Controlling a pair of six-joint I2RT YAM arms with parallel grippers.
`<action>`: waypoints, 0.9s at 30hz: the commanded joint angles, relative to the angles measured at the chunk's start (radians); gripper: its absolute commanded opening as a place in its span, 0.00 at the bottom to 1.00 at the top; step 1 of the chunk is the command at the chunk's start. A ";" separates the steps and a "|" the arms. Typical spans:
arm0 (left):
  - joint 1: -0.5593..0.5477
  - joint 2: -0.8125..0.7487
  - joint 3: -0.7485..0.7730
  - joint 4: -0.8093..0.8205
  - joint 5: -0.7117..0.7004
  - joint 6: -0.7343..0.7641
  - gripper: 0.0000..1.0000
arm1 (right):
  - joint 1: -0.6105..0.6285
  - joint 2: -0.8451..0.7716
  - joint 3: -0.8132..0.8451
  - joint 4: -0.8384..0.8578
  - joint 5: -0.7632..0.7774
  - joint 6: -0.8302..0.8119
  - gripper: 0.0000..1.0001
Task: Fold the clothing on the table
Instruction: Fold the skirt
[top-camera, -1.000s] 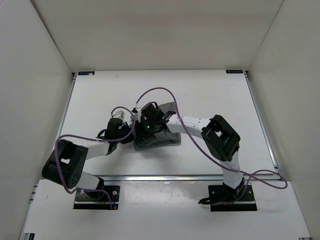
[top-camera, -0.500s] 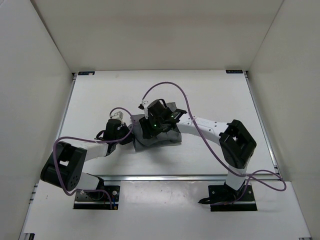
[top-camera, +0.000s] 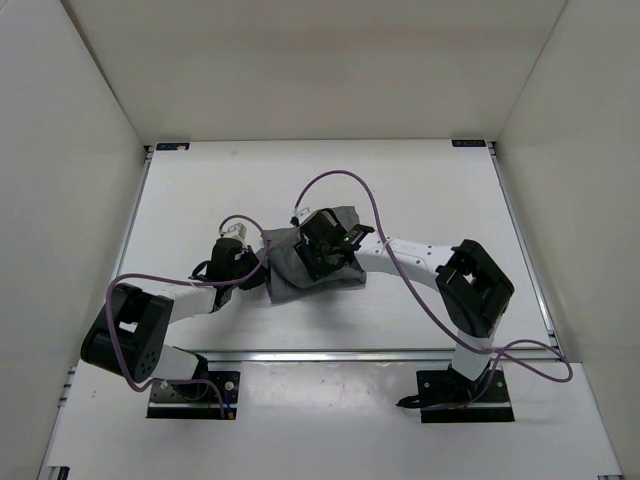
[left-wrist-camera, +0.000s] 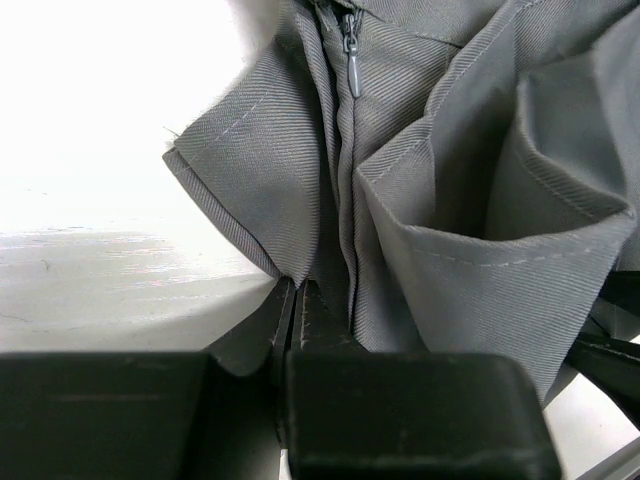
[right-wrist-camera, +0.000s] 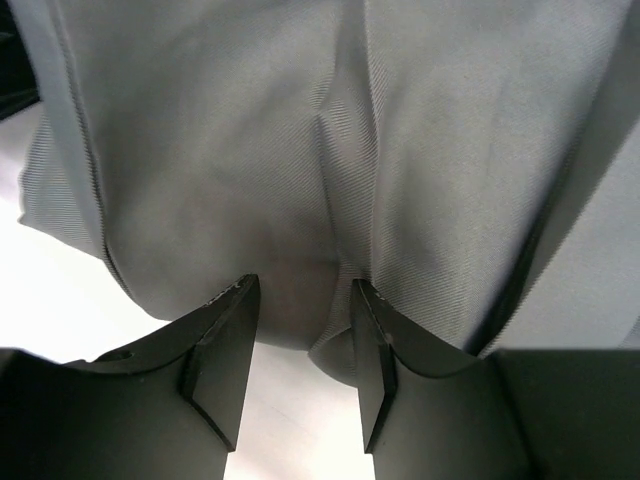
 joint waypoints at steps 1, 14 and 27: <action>0.004 -0.017 -0.009 0.010 0.010 -0.001 0.08 | 0.000 -0.070 -0.023 0.043 0.046 -0.008 0.38; 0.005 -0.007 -0.013 0.019 0.016 -0.004 0.08 | -0.006 -0.156 -0.068 0.075 0.074 0.015 0.37; 0.005 -0.004 -0.020 0.023 0.021 -0.003 0.08 | -0.009 -0.042 -0.055 0.049 0.054 -0.005 0.37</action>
